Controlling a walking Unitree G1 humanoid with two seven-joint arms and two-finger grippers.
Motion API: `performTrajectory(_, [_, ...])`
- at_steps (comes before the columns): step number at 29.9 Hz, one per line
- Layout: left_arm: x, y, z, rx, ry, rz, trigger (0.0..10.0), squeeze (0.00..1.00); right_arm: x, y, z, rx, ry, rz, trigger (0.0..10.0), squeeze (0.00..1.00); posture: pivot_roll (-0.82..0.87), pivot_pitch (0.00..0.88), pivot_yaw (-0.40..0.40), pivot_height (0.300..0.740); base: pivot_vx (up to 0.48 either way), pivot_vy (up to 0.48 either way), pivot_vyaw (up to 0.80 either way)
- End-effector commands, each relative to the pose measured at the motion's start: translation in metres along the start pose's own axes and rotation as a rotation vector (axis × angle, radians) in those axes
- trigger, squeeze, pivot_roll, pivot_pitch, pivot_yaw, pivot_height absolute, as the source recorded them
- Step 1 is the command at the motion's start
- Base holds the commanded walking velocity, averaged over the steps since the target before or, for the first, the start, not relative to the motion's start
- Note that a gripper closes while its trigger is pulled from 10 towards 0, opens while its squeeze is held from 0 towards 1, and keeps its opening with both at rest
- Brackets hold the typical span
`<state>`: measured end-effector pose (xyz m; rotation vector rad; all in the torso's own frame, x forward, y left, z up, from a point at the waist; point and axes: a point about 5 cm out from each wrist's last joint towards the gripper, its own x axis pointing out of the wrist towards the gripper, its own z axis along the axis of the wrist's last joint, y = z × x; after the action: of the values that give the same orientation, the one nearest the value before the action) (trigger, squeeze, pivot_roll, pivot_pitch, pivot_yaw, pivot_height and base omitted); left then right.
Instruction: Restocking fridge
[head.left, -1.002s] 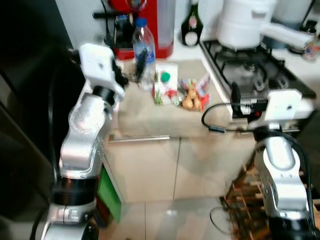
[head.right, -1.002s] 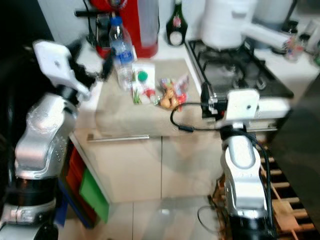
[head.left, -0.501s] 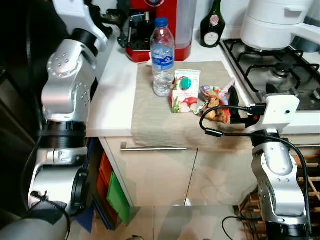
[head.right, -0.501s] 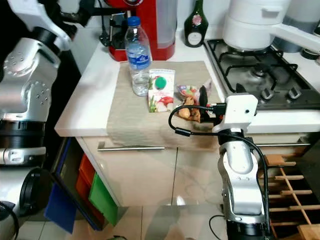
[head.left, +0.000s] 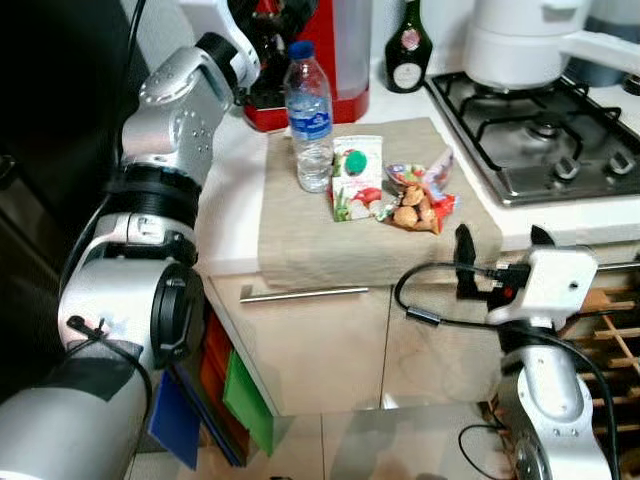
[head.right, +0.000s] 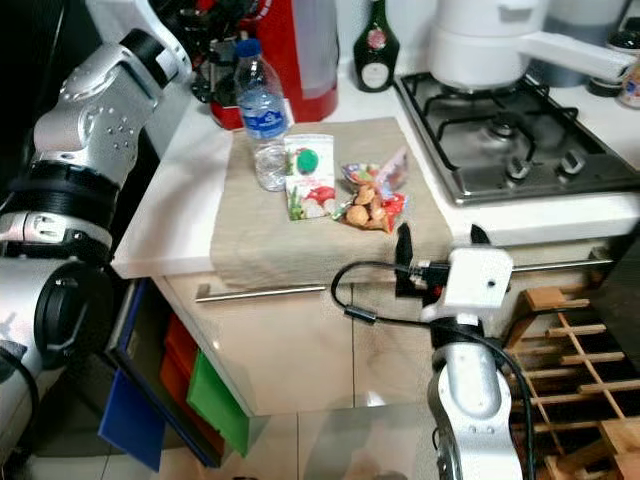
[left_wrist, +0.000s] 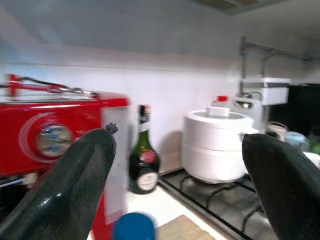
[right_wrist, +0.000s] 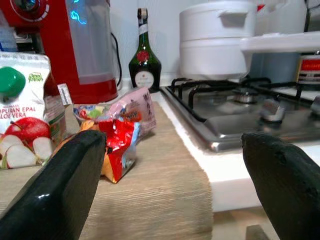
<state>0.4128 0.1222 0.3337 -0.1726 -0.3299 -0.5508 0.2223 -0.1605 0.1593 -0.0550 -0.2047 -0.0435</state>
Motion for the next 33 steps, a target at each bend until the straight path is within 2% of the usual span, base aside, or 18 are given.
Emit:
performTrajectory(1, [0.001, 0.004, 0.001, 0.032, 0.011, 0.019, 10.0, 0.0, -0.002, 0.004, 0.006, -0.012, -0.012, 0.028, 10.0, 0.0, -0.26, 0.0, 0.173, 0.74, 0.0, 0.0, 0.0])
performTrajectory(10, [0.0, 0.014, -0.008, 0.082, 0.078, 0.111, 10.0, 0.0, -0.012, -0.002, 0.009, -0.04, 0.016, 0.021, 10.0, 0.0, -0.29, 0.013, 0.169, 0.74, 0.0, 0.0, 0.0])
performTrajectory(14, [-0.003, 0.017, -0.016, 0.068, 0.112, 0.139, 10.0, 0.0, -0.014, -0.002, 0.009, -0.042, 0.026, 0.029, 10.0, 0.0, -0.29, 0.015, 0.165, 0.74, 0.0, 0.0, 0.0])
performTrajectory(19, [-0.003, 0.017, -0.02, 0.029, 0.119, 0.147, 10.0, 0.0, -0.014, -0.002, 0.01, -0.045, 0.033, 0.034, 10.0, 0.0, -0.29, 0.015, 0.164, 0.74, 0.0, 0.0, 0.0])
performTrajectory(33, [-0.001, 0.01, -0.033, 0.011, 0.181, 0.124, 9.9, 0.0, -0.013, -0.001, 0.009, -0.044, 0.04, 0.035, 10.0, 0.0, -0.29, 0.013, 0.172, 0.74, 0.0, 0.0, 0.0])
